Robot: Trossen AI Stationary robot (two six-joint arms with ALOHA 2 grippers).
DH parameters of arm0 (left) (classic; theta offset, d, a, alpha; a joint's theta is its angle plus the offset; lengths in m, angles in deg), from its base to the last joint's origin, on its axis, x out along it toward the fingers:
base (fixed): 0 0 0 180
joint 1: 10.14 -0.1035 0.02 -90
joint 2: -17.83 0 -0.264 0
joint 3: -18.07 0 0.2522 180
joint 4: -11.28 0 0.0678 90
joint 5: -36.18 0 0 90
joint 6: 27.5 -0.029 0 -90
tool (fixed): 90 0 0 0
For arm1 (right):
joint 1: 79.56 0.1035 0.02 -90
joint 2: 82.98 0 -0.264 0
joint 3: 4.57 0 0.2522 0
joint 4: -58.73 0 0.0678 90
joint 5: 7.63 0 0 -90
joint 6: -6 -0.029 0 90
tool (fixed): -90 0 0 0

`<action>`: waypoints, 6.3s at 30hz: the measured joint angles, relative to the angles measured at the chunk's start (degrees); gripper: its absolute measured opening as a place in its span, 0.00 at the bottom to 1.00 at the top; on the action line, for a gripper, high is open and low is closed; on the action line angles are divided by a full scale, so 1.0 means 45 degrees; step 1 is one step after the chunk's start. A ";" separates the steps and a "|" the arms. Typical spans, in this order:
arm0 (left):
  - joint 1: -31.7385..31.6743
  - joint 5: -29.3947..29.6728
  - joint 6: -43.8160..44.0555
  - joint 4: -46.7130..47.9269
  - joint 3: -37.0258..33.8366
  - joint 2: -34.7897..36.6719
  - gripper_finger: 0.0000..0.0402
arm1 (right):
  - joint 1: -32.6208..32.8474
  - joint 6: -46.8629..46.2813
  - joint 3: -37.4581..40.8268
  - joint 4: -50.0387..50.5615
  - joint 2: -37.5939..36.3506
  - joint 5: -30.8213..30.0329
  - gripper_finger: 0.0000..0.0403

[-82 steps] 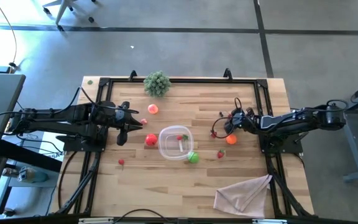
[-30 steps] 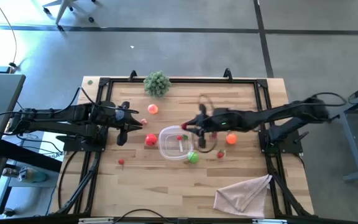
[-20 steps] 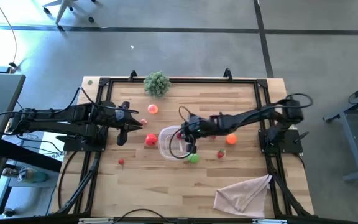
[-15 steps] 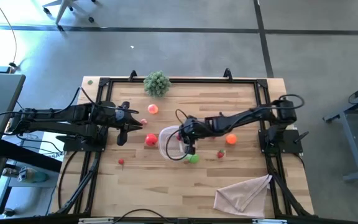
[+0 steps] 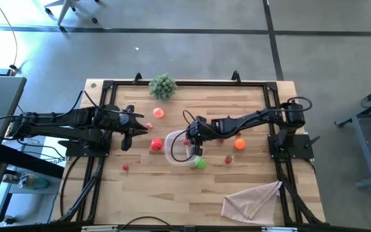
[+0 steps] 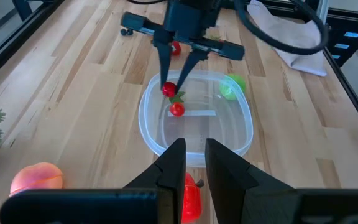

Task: Pick and placing Produce into tupperware
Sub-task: Put the right cherry into the transparent bin, then put the tangerine into the transparent bin

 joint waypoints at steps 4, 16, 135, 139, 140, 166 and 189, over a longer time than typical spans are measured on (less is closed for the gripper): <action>0.0000 0.0000 0.0002 0.0000 0.0000 0.0000 0.13 | -0.0127 0.0092 0.0000 0.0158 0.0000 0.0256 0.18; 0.0000 0.0005 0.0002 0.0000 -0.0001 0.0000 0.13 | -0.0144 0.0301 0.0000 0.0384 0.0000 0.0464 0.18; 0.0000 0.0005 0.0002 0.0005 -0.0005 0.0005 0.13 | 0.6151 -1.8386 0.5280 1.0094 -0.8344 -0.5556 0.40; 0.0000 0.0003 0.0000 0.0005 -0.0005 0.0005 0.13 | 0.6151 -1.8345 0.5280 1.0113 -0.8344 -0.5433 0.45; 0.0000 0.0005 0.0001 0.0005 -0.0005 0.0005 0.13 | 0.6151 -1.8345 0.5280 1.0146 -0.8344 -0.5435 0.47; 0.0000 0.0000 -0.0001 0.0005 -0.0005 0.0005 0.13 | 0.6156 -1.8782 0.8747 0.5272 -0.8330 -0.5326 0.66; 0.0000 0.0000 0.0002 0.0000 -0.0005 0.0005 0.13 | 0.5103 -1.6522 0.8772 0.3826 -0.7783 -0.5370 0.66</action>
